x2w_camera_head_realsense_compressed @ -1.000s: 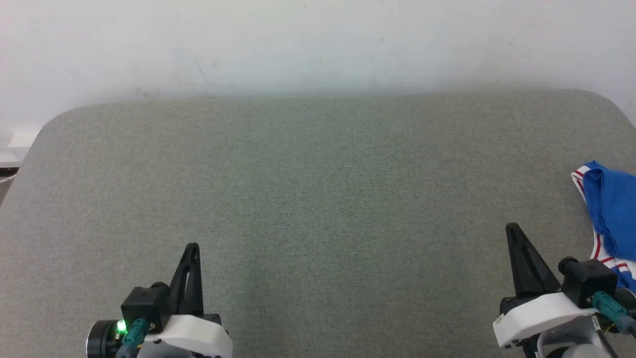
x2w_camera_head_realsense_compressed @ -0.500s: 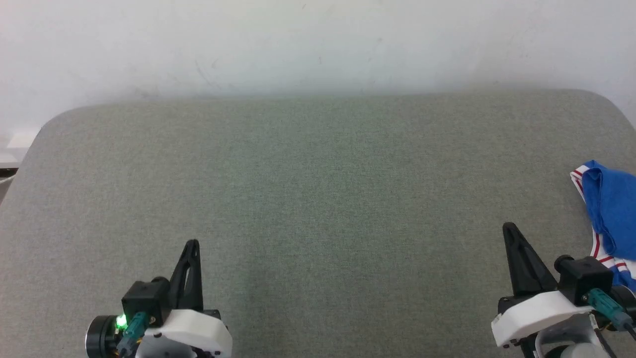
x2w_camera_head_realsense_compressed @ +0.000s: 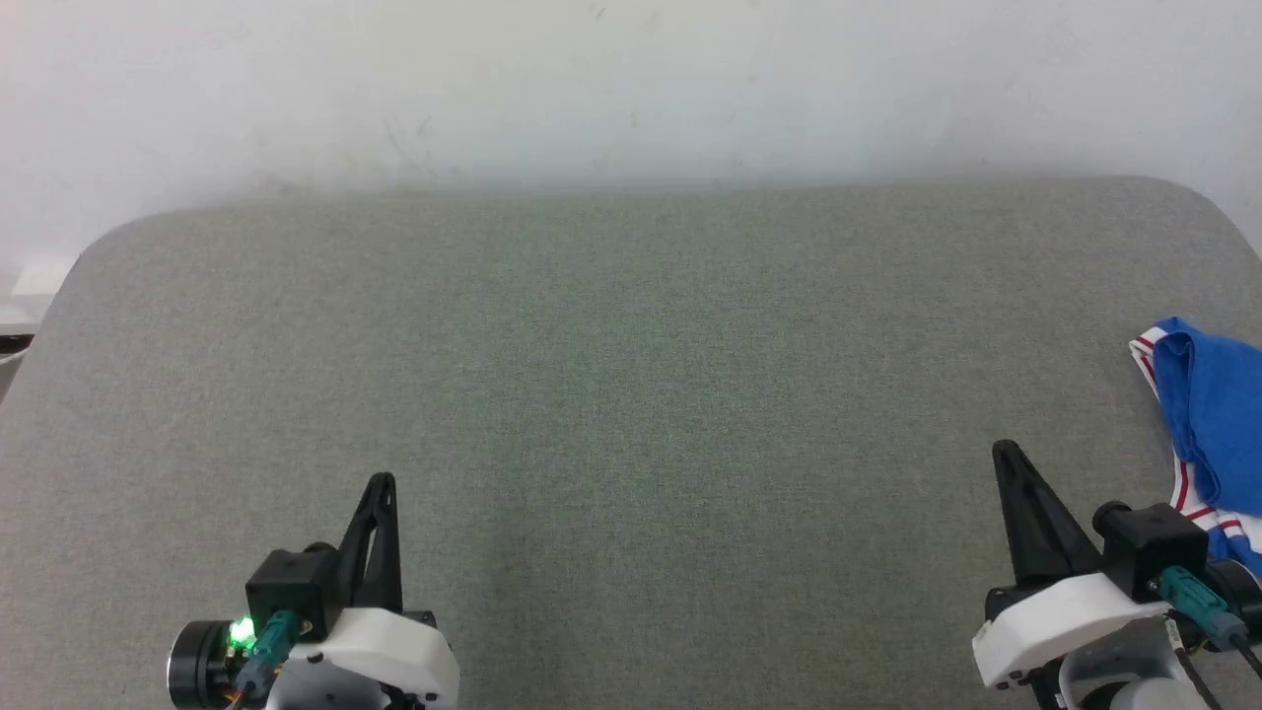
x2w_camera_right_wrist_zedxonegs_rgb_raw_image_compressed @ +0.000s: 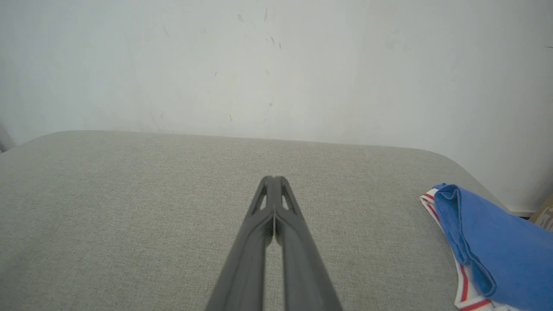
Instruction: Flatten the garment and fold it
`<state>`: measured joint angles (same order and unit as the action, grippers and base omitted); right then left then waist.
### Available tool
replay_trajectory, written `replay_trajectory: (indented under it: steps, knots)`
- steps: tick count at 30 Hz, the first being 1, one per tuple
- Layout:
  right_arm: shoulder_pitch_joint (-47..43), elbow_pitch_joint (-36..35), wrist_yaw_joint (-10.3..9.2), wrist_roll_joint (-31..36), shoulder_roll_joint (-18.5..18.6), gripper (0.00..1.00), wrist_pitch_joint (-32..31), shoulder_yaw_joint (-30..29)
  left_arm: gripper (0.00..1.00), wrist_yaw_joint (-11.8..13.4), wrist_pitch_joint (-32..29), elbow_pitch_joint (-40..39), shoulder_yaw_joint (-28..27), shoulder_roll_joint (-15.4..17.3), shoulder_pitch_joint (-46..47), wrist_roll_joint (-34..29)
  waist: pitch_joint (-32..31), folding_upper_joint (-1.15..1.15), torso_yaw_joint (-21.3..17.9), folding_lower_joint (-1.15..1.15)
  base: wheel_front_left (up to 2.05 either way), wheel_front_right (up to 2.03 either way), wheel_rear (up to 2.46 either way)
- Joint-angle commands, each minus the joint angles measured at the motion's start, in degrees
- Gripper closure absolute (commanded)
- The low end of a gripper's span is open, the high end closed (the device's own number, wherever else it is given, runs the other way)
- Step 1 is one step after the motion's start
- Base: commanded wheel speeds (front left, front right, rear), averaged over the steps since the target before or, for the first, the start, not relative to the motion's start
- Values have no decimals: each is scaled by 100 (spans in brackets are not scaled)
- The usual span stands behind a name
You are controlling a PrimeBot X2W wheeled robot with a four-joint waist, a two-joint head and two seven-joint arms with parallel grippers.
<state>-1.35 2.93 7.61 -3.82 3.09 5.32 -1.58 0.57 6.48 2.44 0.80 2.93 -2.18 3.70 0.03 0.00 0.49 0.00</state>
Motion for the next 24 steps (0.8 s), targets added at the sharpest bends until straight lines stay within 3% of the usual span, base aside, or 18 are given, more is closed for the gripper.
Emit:
replay_trajectory:
  steps: [1, 24]
  knots:
    - [77, -34, -7, 54, -12, 100, -32, 20, 100, -30, -51, -54, -21, -3, 86, -58, 0, 0, -2, 0, 0, 0, 0]
    - [102, -146, -9, 196, -16, 100, -248, 79, 100, -42, -308, -136, -46, -4, 143, -193, -1, 0, -22, 0, 0, 0, 0]
